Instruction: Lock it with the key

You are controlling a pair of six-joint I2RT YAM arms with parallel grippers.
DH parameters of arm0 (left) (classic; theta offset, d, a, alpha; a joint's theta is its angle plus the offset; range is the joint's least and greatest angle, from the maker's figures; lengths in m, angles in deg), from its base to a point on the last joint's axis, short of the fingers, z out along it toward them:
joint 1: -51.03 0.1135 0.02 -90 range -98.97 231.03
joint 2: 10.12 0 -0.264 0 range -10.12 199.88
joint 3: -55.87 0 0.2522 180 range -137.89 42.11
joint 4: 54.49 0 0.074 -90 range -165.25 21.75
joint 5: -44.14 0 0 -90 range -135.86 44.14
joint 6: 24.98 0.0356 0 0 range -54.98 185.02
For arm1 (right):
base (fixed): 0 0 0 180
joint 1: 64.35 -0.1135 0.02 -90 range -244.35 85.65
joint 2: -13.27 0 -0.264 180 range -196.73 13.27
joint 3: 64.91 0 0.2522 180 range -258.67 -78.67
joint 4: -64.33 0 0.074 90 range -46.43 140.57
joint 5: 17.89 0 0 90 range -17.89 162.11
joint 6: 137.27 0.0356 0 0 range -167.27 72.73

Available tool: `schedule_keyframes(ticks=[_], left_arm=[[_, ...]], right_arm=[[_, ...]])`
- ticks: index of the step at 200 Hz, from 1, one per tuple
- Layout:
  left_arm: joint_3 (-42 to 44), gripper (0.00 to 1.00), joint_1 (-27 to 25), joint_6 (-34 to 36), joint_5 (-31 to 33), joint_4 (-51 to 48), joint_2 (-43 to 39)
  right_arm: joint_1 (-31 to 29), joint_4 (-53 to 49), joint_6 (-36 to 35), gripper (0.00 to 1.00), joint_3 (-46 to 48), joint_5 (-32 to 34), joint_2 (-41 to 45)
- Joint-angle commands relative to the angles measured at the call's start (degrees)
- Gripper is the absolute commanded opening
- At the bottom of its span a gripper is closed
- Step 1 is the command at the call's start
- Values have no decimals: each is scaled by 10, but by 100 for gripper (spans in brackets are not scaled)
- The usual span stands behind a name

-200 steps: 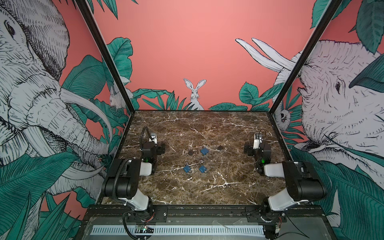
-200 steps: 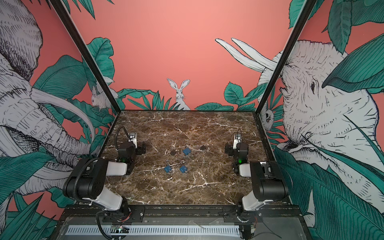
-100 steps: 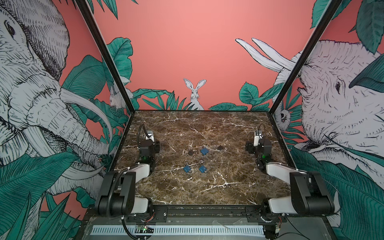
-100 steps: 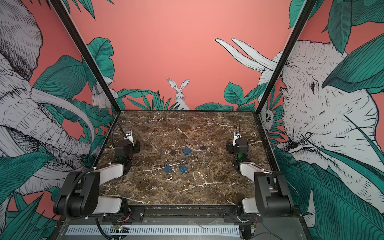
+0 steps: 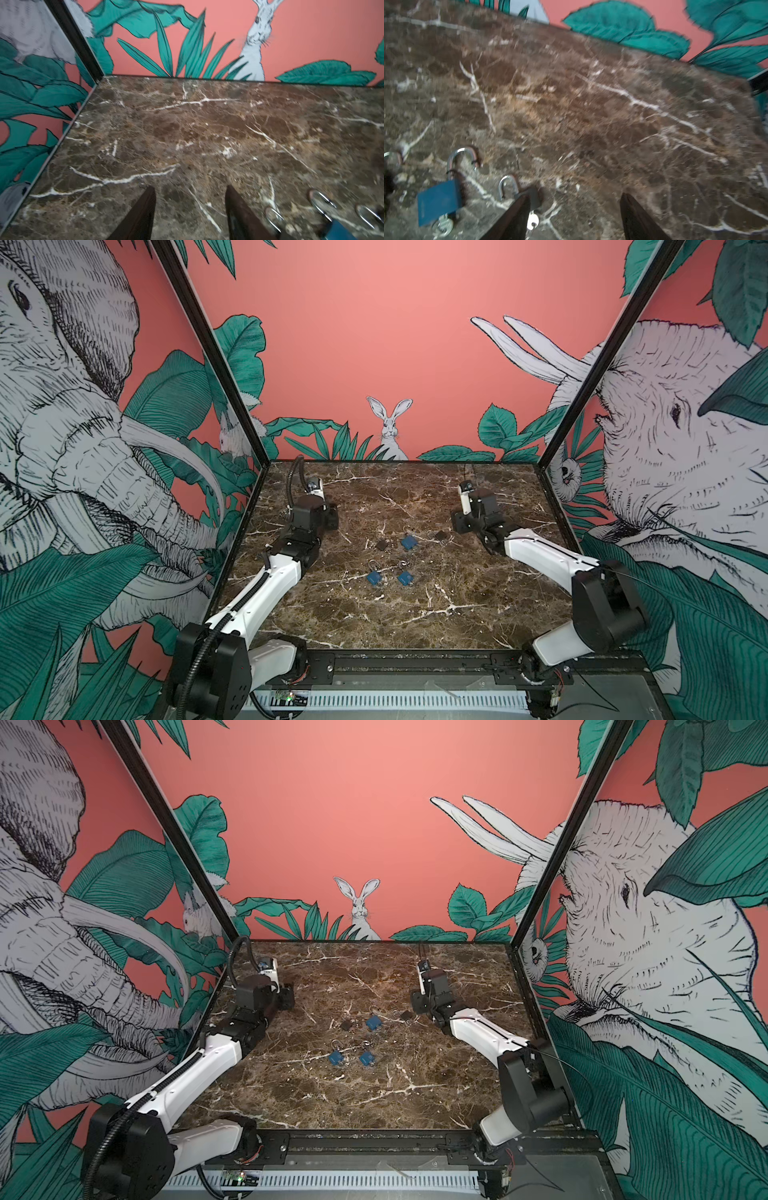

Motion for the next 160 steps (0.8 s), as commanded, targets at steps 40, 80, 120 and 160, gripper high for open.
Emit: schedule_keyframes(ticks=[40,80,120,160], left_arm=[[-13,47,-18,-65,-44,-58,14],[-25,45,-19,-64,-59,-60,29],[-24,45,-20,-67,-62,-54,33],[-22,44,-20,-65,-67,-51,35]], right_arm=[[-15,-82,9,52,-65,-68,-98],[-17,-94,5,49,-86,-76,-132],[-28,-111,-2,48,-104,-80,-160],[-32,-114,-4,47,-107,-77,-172]])
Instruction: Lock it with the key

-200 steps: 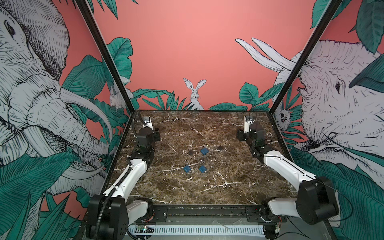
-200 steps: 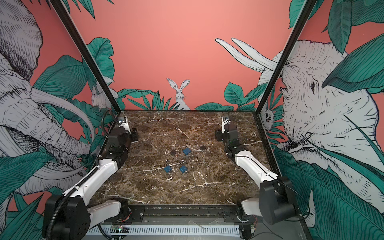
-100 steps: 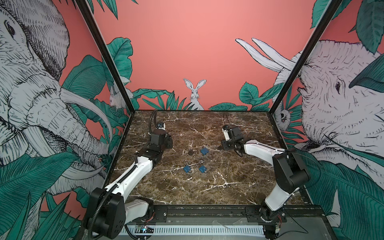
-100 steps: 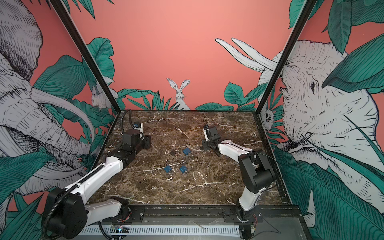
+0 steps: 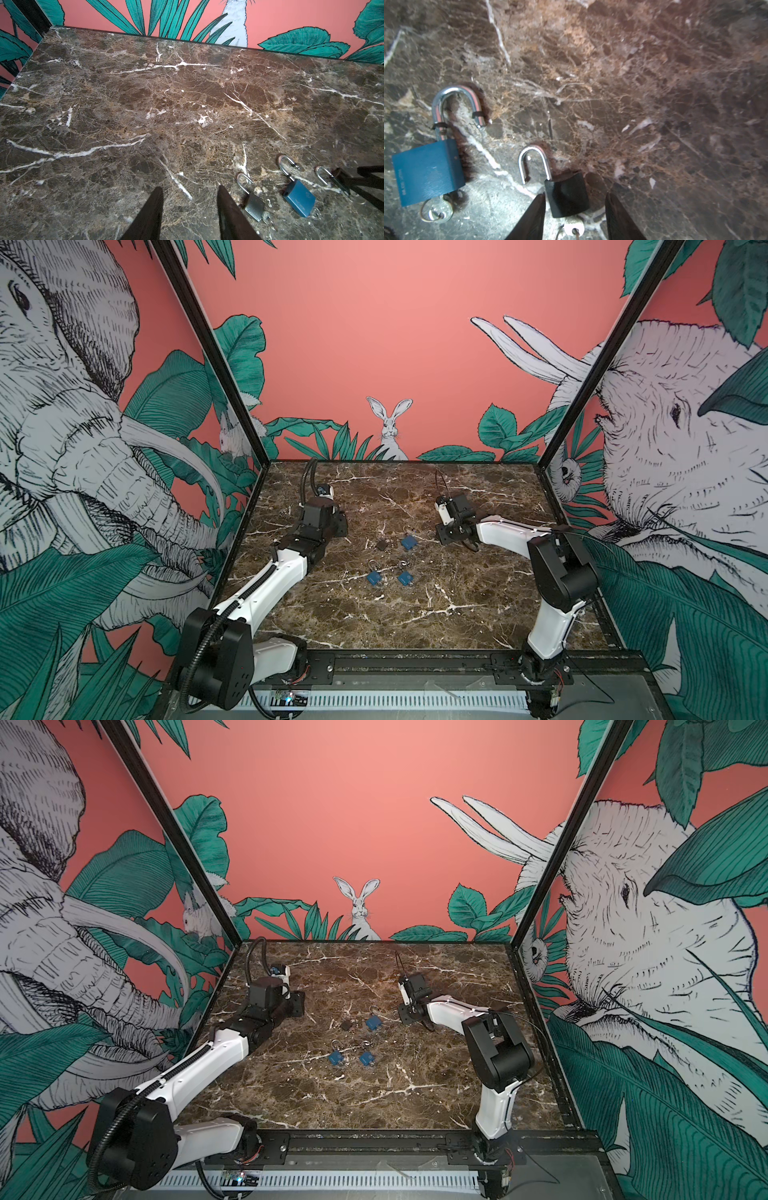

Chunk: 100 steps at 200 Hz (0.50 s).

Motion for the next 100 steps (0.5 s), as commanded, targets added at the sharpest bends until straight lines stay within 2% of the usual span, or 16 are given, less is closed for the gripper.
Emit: schedule_keyframes(ticks=[1,100], left_arm=[[-12,44,-3,-8,-6,-6,-1],[-10,44,-3,-8,-6,-5,-4]], right_arm=[[-5,-11,-7,47,-10,0,-9],[-21,-29,-24,42,-32,41,-40]])
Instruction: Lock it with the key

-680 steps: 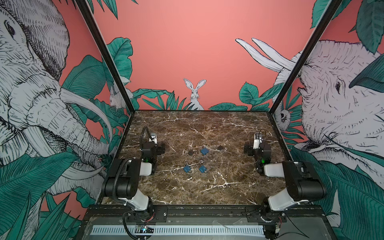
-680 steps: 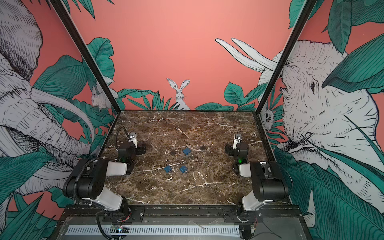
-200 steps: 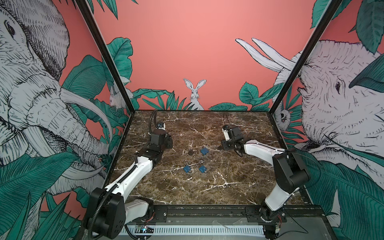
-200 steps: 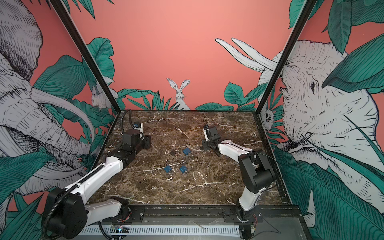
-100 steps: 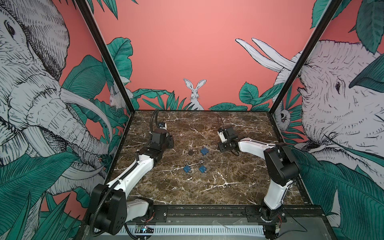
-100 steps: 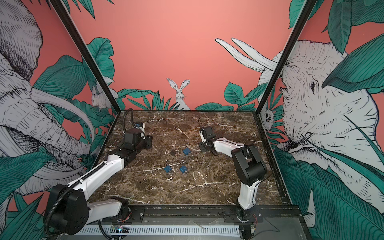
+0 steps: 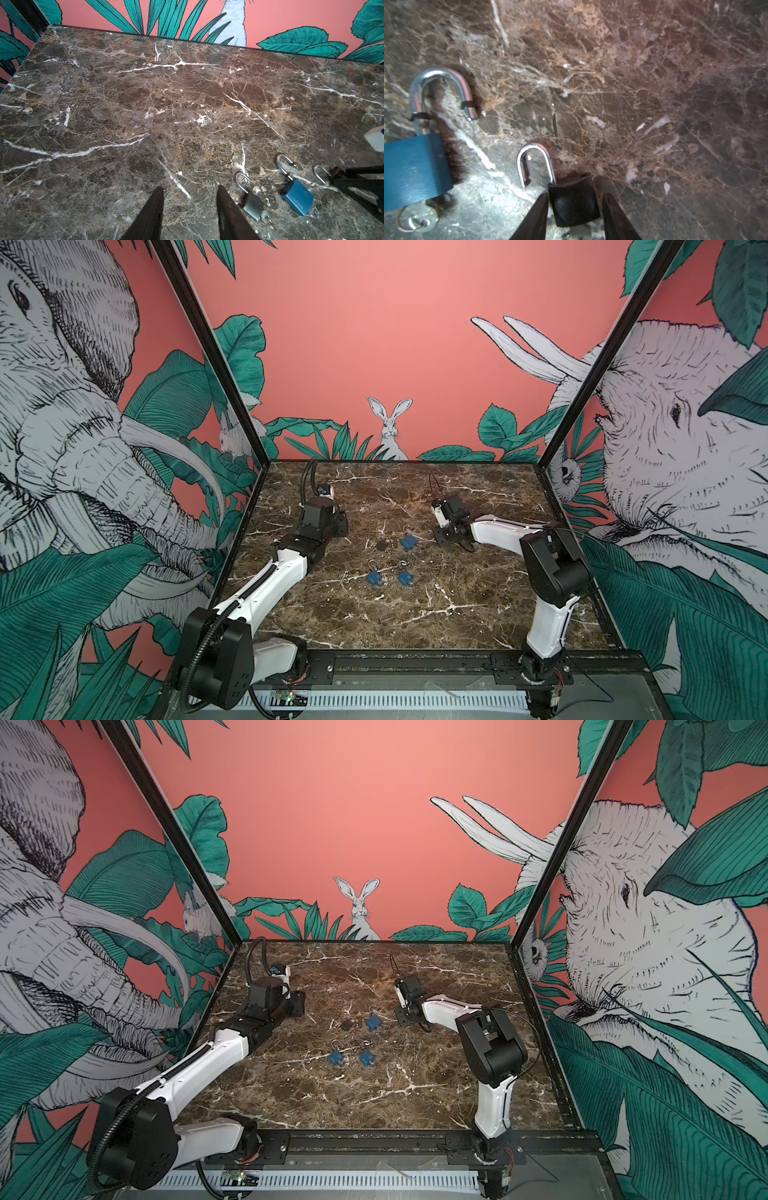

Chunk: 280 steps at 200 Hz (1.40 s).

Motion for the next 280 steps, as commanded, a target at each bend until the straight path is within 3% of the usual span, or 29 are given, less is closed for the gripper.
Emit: schedule_keyframes(ticks=[1,155,197,243,280], left_arm=[[-10,44,-3,-8,-3,-5,-4],[-3,44,-2,-5,21,-9,-20],[3,44,-3,-5,28,-5,-30],[-2,45,-3,-1,26,-6,-28],[0,44,-3,-1,25,-6,-29]], right_arm=[[-7,-10,-10,42,-13,22,-10],[-10,-12,-8,40,-26,11,-43],[-11,-18,-6,32,-26,10,-41],[-10,-29,-6,42,-27,17,-32],[-10,-30,-4,42,-15,24,-20]])
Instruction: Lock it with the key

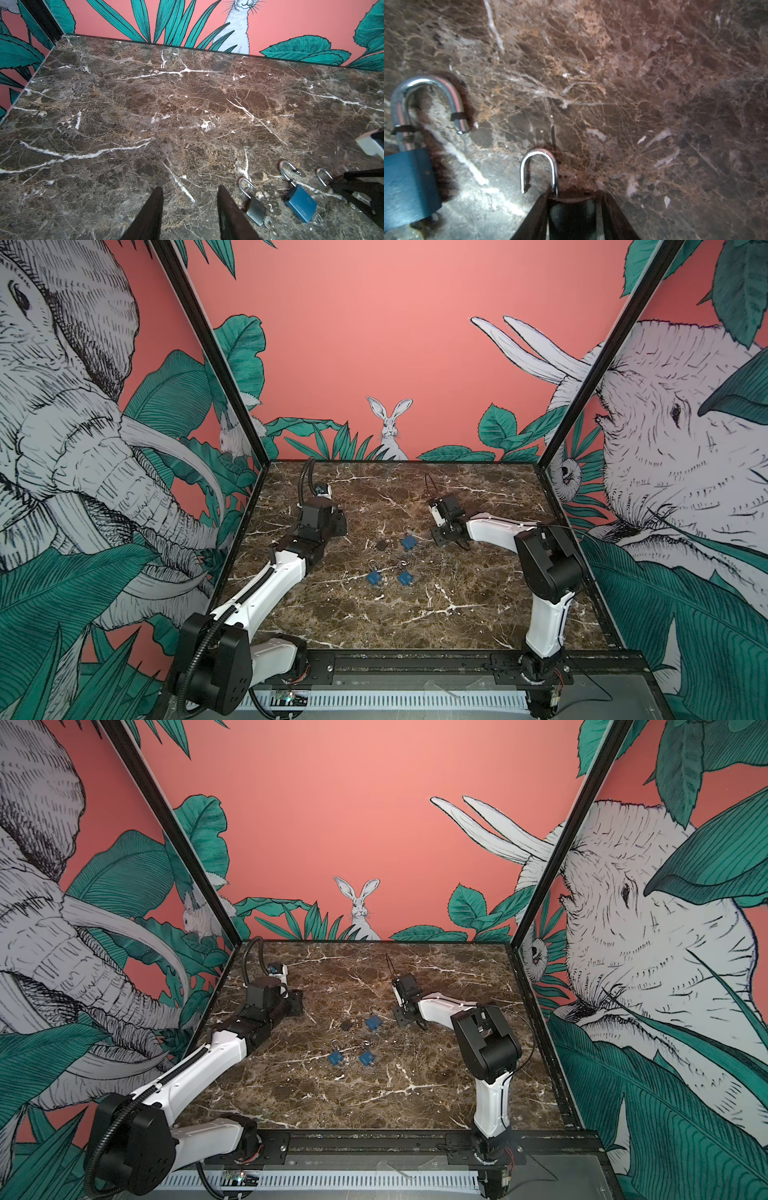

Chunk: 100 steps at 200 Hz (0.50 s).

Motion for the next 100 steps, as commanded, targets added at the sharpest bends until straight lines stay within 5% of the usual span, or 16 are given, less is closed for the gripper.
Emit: schedule_keyframes(ticks=[1,60,100], left_arm=[[0,45,-3,-1,6,-6,-15],[0,45,-3,-2,3,-5,-13],[-3,44,-2,0,-11,-10,-12]], right_arm=[[-3,-25,4,42,11,9,4],[-3,-30,10,40,8,-3,-2],[-5,-26,13,28,11,-6,1]])
